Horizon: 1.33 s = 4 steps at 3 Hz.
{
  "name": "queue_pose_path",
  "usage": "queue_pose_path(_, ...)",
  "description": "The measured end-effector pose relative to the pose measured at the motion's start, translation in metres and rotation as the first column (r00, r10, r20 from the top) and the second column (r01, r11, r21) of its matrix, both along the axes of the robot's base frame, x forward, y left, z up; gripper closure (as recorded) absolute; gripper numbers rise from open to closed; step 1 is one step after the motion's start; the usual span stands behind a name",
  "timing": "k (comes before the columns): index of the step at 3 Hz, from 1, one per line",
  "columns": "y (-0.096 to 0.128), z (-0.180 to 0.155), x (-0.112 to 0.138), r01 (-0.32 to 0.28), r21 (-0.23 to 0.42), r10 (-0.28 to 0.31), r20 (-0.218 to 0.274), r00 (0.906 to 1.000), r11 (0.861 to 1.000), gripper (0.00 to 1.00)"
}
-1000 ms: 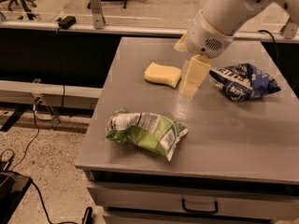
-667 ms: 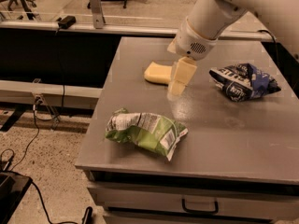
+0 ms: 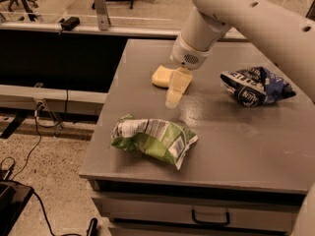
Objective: Pick sponge
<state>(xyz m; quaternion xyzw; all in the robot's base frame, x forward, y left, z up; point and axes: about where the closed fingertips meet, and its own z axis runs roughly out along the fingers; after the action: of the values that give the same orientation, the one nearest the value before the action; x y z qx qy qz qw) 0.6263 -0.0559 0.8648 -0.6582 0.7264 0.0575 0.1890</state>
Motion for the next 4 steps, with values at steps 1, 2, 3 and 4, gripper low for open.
queue_pose_path(1,0.0,-0.014,0.008,0.025,-0.026,-0.026,-0.01,0.9996,0.999,0.0)
queue_pose_path(2,0.0,-0.026,0.013,0.03,-0.047,-0.031,-0.031,0.999,0.998,0.18)
queue_pose_path(3,0.002,-0.033,0.013,0.017,-0.068,-0.02,-0.044,0.9988,0.998,0.41)
queue_pose_path(4,0.003,-0.03,0.013,0.008,-0.068,-0.011,-0.046,0.9989,0.998,0.64)
